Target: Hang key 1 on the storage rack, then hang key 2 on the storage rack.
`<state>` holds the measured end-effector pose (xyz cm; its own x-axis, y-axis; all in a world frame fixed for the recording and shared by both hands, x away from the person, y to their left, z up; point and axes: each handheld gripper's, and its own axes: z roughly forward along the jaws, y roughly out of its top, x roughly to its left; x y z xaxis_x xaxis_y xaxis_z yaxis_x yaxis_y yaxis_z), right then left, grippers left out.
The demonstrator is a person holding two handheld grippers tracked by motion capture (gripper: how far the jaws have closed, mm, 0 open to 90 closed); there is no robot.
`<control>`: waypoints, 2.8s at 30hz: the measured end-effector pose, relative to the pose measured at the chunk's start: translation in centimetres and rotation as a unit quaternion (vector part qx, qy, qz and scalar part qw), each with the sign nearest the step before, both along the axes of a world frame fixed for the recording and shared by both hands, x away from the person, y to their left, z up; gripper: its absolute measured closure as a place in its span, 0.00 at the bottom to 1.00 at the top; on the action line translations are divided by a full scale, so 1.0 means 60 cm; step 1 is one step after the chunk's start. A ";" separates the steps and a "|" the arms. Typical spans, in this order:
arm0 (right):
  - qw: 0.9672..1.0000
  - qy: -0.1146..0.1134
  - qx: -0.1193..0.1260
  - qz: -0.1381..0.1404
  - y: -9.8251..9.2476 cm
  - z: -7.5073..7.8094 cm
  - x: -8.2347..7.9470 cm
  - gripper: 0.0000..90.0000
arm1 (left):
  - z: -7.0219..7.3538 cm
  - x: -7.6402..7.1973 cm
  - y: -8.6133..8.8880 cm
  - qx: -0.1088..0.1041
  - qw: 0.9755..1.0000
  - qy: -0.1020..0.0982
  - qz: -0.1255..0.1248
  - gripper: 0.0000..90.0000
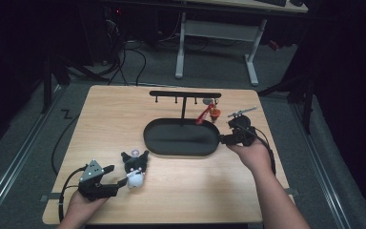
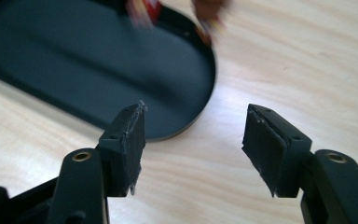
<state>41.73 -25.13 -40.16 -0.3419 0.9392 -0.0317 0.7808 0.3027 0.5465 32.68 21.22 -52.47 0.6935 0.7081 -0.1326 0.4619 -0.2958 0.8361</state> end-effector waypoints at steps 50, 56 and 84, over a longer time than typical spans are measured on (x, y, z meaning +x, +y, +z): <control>0.989 -0.138 0.057 0.020 -0.015 -0.178 -0.207 0.58 | -0.006 -0.009 -0.203 0.060 0.998 0.008 -0.003 1.00; 0.988 -0.138 0.060 0.018 -0.019 -0.177 -0.209 0.58 | -0.004 -0.016 -0.257 0.068 0.997 0.002 -0.041 1.00; 0.988 -0.139 0.070 0.002 -0.042 -0.177 -0.211 0.58 | 0.002 -0.003 -0.370 0.076 0.994 0.001 -0.083 1.00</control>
